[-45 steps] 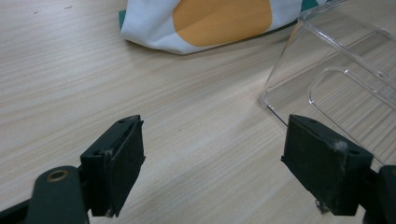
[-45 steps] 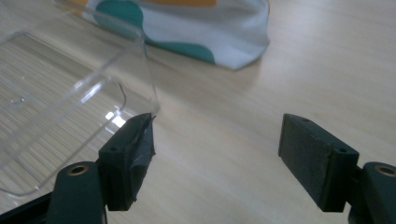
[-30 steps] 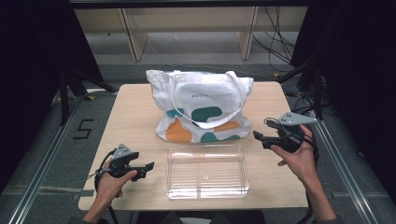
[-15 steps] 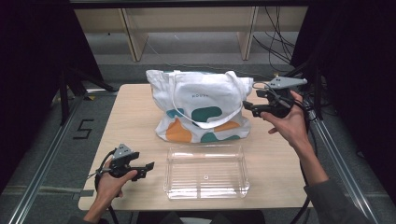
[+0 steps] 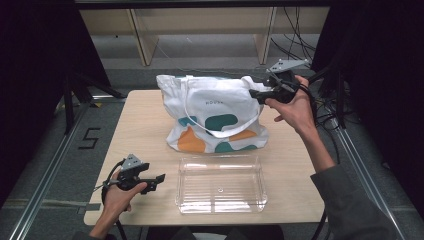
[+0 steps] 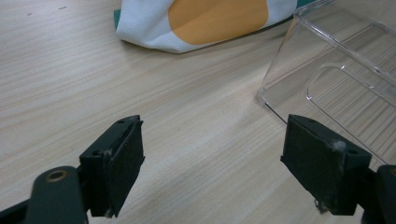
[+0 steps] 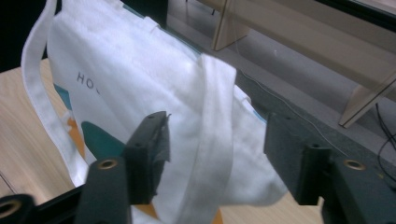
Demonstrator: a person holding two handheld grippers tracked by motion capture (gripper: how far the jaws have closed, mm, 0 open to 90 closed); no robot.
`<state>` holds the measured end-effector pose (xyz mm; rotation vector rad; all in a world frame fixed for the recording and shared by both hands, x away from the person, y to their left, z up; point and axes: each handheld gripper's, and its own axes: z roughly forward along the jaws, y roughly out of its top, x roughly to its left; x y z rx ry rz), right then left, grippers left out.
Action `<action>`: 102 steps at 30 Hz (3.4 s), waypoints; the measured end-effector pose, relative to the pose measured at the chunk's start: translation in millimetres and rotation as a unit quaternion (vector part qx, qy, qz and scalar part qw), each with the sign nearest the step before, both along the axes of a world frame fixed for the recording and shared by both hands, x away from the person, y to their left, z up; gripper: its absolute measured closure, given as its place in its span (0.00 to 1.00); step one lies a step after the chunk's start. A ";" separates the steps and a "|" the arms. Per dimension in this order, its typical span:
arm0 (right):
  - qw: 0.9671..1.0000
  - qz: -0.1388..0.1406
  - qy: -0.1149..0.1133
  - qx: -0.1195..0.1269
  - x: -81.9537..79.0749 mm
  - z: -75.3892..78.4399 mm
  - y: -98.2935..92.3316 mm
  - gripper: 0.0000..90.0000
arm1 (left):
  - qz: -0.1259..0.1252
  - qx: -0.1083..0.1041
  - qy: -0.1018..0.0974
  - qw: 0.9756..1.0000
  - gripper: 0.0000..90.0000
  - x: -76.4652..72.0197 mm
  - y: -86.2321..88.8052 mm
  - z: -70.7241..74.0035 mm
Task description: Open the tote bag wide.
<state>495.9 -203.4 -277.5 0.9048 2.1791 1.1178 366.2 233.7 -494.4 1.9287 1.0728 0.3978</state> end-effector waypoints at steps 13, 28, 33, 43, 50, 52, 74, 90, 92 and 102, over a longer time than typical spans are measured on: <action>1.000 -0.006 0.012 -0.018 23.3 3.6 14.6 0.72 | 0.000 -0.001 -0.001 1.000 0.22 0.2 -0.4 -0.6; 0.995 0.064 -0.055 -0.056 -22.1 17.6 11.2 0.97 | 0.015 -0.007 0.001 1.000 0.18 0.7 2.1 2.3; 0.993 0.078 -0.070 -0.055 -36.3 1.0 5.2 0.97 | 0.016 -0.016 -0.001 1.000 0.18 2.4 3.4 6.3; 0.993 0.083 -0.042 -0.068 -37.2 -38.7 2.9 0.97 | -0.002 -0.058 -0.014 0.998 0.23 19.5 -10.6 31.5; 0.993 0.082 -0.020 -0.080 -21.6 -66.2 6.6 0.97 | -0.019 -0.072 -0.054 0.996 0.28 48.4 -26.8 71.7; 0.993 0.087 -0.020 -0.082 -19.0 -69.0 6.6 0.97 | -0.029 -0.073 -0.053 0.996 0.28 58.5 -33.8 83.8; 0.994 0.099 -0.020 -0.042 -18.8 -102.4 12.1 0.97 | -0.074 -0.028 -0.110 0.991 0.94 105.6 -74.0 112.8; 0.993 0.111 -0.005 -0.030 -18.0 -115.3 22.2 0.96 | -0.086 0.001 -0.070 0.994 0.95 101.8 -57.5 58.1; 0.992 0.119 0.015 -0.028 -18.4 -127.2 23.5 0.95 | -0.088 0.003 -0.059 0.994 0.95 100.6 -56.9 45.7; 0.987 0.142 0.068 -0.041 -21.5 -155.6 25.3 0.95 | -0.107 0.032 -0.027 0.993 0.93 98.2 -50.0 21.0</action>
